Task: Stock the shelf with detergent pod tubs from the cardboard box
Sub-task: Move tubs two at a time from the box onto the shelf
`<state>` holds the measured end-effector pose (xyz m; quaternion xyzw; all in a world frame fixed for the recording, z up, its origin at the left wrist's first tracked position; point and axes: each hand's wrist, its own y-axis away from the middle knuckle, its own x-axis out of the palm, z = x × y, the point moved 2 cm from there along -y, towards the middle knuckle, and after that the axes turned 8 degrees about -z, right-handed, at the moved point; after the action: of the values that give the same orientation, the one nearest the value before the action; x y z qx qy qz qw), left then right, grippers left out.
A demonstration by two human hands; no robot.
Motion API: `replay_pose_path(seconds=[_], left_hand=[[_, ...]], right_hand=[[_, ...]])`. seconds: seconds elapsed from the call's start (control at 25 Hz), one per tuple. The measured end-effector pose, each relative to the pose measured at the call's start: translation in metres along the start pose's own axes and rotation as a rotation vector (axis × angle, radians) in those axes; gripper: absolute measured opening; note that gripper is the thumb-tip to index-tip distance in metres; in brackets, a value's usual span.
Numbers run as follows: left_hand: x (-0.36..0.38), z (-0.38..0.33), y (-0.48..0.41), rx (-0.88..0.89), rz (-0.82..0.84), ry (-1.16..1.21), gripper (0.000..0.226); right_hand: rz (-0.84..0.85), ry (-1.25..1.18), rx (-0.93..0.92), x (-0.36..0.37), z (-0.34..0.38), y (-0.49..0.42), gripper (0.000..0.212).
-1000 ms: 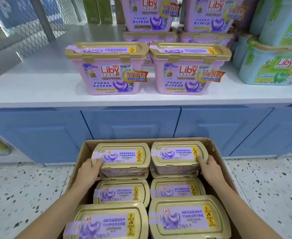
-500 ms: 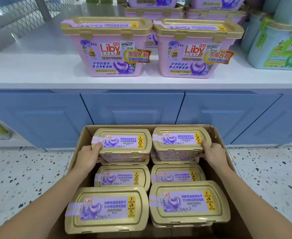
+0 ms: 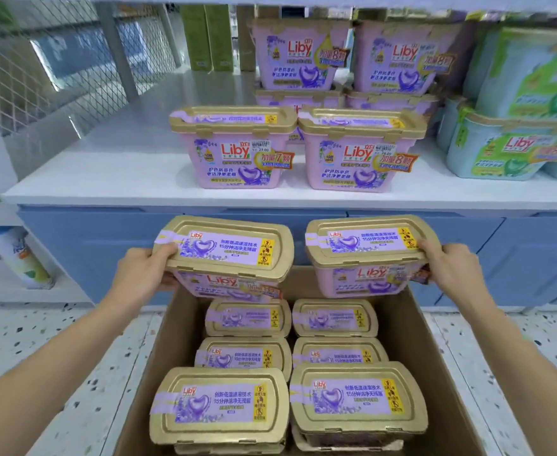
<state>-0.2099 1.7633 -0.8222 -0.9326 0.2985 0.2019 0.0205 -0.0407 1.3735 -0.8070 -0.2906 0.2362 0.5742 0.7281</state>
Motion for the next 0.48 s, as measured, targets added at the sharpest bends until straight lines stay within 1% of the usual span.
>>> replay_pose_path(seconds=[0.12,0.28,0.4,0.48], left_hand=[[-0.021,-0.045,-0.008,0.061,0.001,0.063,0.032],[-0.042,-0.114,-0.010,0.140,-0.055,0.149,0.029],[-0.054,-0.164,-0.012,0.184,-0.072,0.202,0.027],[-0.060,-0.194,-0.017,0.218,-0.094,0.211,0.029]], right_hand=[[-0.077,-0.058,-0.055,-0.035,0.036,-0.017,0.053],[-0.169,-0.113,-0.146,-0.077,0.089,-0.045,0.061],[-0.232,-0.169,-0.203,-0.106,0.130,-0.067,0.062],[-0.275,-0.157,-0.236,-0.122,0.154,-0.078,0.058]])
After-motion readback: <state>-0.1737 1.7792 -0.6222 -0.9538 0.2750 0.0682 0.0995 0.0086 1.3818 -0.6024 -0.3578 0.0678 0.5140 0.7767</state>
